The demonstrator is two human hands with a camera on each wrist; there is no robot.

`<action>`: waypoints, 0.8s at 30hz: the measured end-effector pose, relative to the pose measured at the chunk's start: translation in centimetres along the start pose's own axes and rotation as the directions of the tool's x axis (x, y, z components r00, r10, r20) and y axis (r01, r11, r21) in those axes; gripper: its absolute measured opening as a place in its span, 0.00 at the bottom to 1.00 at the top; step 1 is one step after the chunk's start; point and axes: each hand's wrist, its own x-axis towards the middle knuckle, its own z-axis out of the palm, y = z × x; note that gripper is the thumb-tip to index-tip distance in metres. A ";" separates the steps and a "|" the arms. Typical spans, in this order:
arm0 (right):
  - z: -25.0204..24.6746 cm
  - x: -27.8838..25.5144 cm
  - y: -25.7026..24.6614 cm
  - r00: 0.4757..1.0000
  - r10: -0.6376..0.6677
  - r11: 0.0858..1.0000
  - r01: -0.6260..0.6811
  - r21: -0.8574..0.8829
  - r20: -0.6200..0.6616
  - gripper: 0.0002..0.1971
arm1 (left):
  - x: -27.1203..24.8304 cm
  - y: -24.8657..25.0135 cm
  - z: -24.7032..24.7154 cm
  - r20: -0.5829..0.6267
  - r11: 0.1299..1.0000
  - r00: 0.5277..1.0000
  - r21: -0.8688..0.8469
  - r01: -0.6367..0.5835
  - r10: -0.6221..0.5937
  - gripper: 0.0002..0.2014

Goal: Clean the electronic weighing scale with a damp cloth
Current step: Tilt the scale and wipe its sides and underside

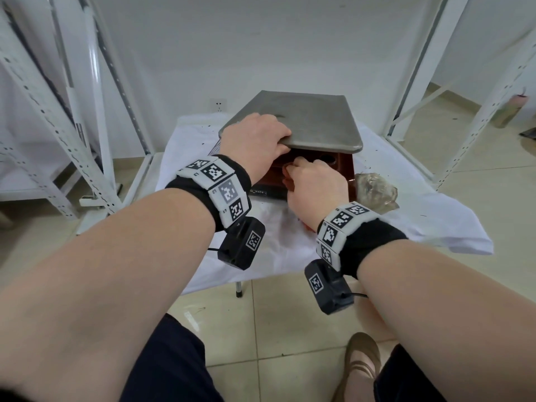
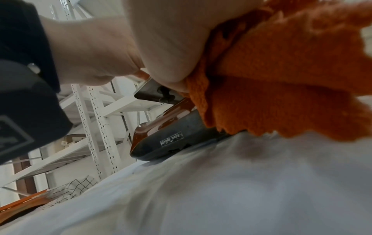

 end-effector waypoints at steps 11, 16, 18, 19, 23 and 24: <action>0.0 -0.5 0.9 0.999 0.019 1.000 -0.020 -0.017 -0.028 0.12 | 0.3 -1.3 -1.3 -0.008 0.996 0.997 -0.057 -0.072 0.071 0.14; 0.6 1.3 -2.0 0.997 -0.082 0.995 0.082 -0.060 0.002 0.11 | 0.6 -2.0 -1.1 0.009 0.993 0.995 -0.067 -0.094 0.095 0.17; 0.8 1.9 -2.7 0.994 -0.108 0.993 0.108 -0.055 0.012 0.11 | 0.8 -2.3 -1.2 0.013 0.991 0.994 -0.081 -0.104 0.105 0.16; 0.9 2.0 -2.7 0.993 -0.116 0.992 0.116 -0.054 0.009 0.11 | 0.8 -2.4 -1.2 0.013 0.990 0.994 -0.093 -0.108 0.110 0.16; 0.6 1.2 -1.1 0.993 -0.093 0.994 0.088 -0.071 -0.070 0.09 | 1.0 -2.6 -1.4 0.012 0.986 0.991 -0.108 -0.130 0.132 0.16; 0.7 0.9 -0.5 0.991 -0.080 0.995 0.073 -0.066 -0.103 0.08 | 1.0 -2.7 -1.3 0.015 0.985 0.991 -0.107 -0.133 0.136 0.17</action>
